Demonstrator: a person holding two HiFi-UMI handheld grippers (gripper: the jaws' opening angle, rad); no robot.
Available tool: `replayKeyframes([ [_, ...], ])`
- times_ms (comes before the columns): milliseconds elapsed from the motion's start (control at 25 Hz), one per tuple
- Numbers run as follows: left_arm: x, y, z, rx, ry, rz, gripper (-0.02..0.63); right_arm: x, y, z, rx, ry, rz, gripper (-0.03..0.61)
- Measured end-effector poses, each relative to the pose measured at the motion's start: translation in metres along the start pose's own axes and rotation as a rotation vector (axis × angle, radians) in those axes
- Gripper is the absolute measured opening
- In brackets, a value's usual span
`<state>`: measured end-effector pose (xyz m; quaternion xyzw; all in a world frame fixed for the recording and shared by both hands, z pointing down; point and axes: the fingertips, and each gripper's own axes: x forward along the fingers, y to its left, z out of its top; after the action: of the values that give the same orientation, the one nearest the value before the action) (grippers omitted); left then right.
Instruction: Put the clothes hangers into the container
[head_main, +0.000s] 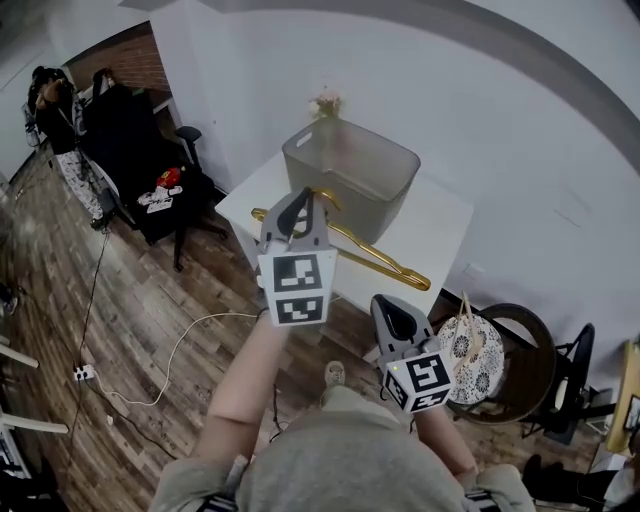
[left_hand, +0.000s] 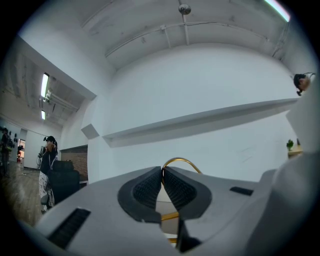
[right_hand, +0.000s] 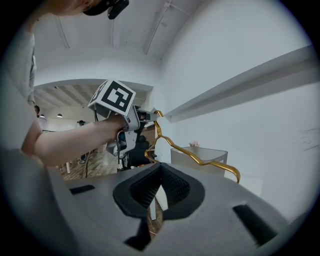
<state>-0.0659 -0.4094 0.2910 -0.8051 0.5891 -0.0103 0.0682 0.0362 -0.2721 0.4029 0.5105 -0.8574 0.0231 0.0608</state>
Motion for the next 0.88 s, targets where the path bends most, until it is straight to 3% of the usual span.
replayKeyframes([
  [440,0.088,0.008,0.026,0.026,-0.034,-0.001,0.017,0.059,-0.051,0.017,0.016,-0.016,0.005,0.003],
  [880,0.159,0.007,0.038,-0.011,-0.068,-0.029,0.017,0.109,-0.086,0.015,0.030,-0.022,0.003,0.003],
])
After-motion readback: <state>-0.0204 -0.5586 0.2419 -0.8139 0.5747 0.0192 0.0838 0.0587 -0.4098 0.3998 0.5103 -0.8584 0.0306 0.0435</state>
